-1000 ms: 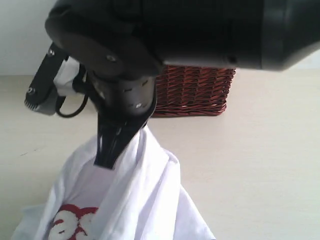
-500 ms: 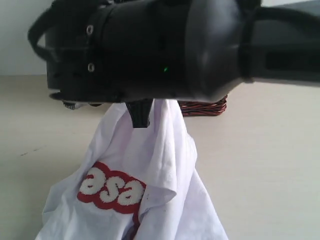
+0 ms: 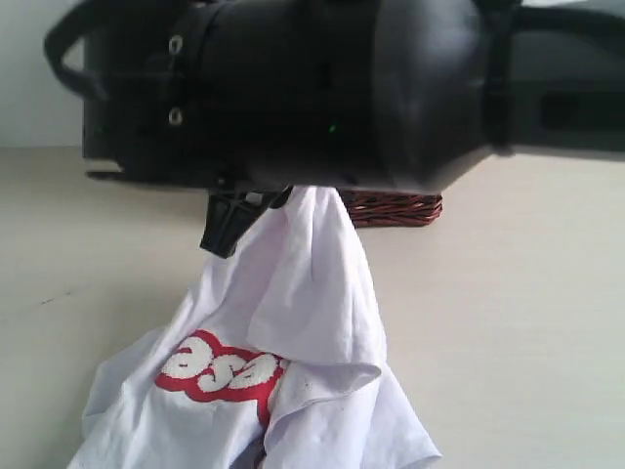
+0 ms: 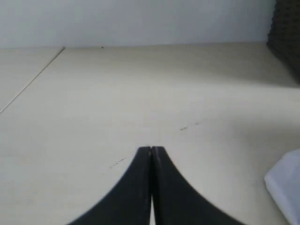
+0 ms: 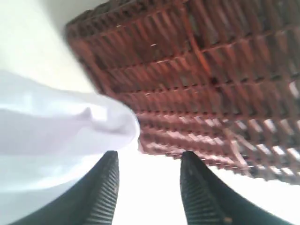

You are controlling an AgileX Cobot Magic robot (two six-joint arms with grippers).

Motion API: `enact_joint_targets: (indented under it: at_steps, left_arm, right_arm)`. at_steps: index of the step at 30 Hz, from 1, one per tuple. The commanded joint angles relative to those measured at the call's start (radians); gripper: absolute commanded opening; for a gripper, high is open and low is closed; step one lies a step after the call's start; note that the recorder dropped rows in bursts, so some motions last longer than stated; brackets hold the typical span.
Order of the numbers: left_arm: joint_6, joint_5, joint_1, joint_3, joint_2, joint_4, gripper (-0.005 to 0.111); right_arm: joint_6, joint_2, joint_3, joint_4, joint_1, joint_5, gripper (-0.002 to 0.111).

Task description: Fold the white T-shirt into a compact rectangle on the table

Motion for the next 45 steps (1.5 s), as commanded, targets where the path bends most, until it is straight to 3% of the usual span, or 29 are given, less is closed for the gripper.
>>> enact_joint_targets:
  at_steps: [1,5,7,9,13,18,24,34,40,45]
  left_arm:
    - [0.001,-0.008,-0.007,-0.001,-0.005,-0.002,0.0]
    - [0.001,-0.008,-0.007,-0.001,-0.005,-0.002,0.0]
    - [0.001,-0.008,-0.007,-0.001,-0.005,-0.002,0.0]
    - [0.001,-0.008,-0.007,-0.001,-0.005,-0.002,0.0]
    - [0.001,-0.008,-0.007,-0.001,-0.005,-0.002,0.0]
    - [0.001,-0.008,-0.007,-0.001,-0.005,-0.002,0.0]
    - [0.001,-0.008,-0.007,-0.001,-0.005,-0.002,0.0]
    - [0.001,-0.008,-0.007,-0.001,-0.005,-0.002,0.0]
    - [0.001,-0.008,-0.007,-0.001,-0.005,-0.002,0.0]
    - [0.001,-0.008,-0.007,-0.001,-0.005,-0.002,0.0]
  right_arm:
    - [-0.113,-0.073,-0.01,0.307,0.003,-0.037,0.041]
    - [-0.205,-0.1,0.002,0.548,0.003,-0.011,0.041]
    - [-0.225,-0.095,0.038,0.583,0.003,-0.002,0.041]
    - [-0.225,-0.079,0.097,0.538,0.003,-0.019,0.041]
    - [-0.04,-0.028,0.194,0.3,-0.014,-0.068,0.047]
    - [0.002,0.025,0.23,0.337,-0.075,-0.173,0.062]
    - [0.028,0.066,0.23,0.255,-0.11,-0.177,0.055]
    - [-0.009,-0.013,0.23,0.309,-0.113,-0.187,0.056]
    - [-0.257,-0.085,0.245,0.558,-0.09,-0.2,0.056]
    - [-0.284,-0.026,0.309,0.507,-0.084,-0.207,0.056]
